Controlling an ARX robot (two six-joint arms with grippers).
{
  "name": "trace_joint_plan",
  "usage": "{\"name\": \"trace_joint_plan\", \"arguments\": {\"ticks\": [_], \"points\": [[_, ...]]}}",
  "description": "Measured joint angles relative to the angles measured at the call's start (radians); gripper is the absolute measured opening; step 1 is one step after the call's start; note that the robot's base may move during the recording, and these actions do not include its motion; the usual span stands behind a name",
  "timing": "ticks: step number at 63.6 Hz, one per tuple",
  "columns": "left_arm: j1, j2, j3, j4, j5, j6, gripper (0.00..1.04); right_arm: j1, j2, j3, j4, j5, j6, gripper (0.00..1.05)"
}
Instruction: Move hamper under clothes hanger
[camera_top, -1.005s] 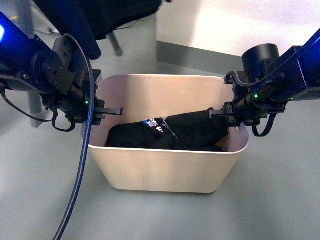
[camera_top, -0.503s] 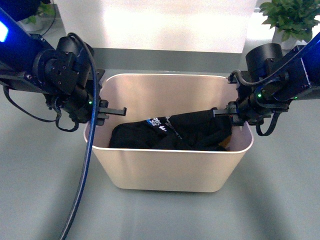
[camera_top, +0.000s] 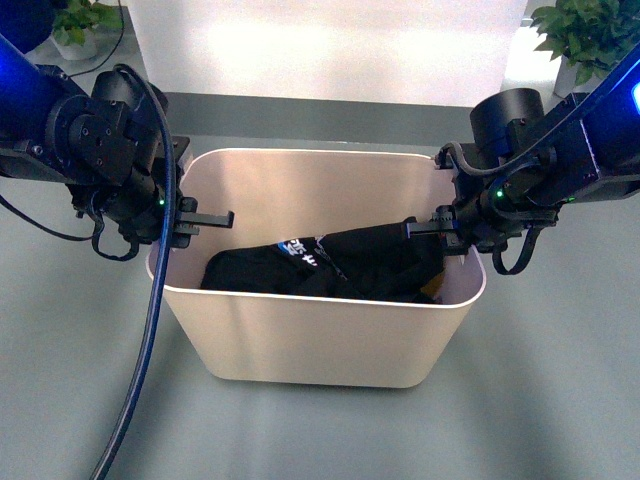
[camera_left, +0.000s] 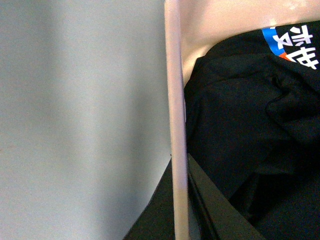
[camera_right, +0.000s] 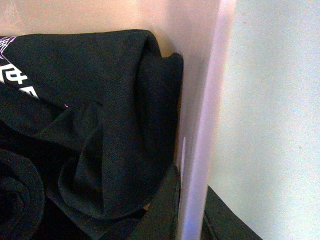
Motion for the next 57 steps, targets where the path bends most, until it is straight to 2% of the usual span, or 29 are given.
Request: {"name": "trace_joint_plan", "arguments": {"ticks": [17, 57], "points": [[-0.02, 0.0, 0.0, 0.0, 0.008, 0.0, 0.04, -0.024, 0.0, 0.0, 0.0, 0.008, -0.002, 0.06], [-0.015, 0.0, -0.005, 0.012, 0.019, 0.002, 0.04, -0.018, 0.0, 0.0, 0.0, 0.008, -0.002, 0.06]]}}
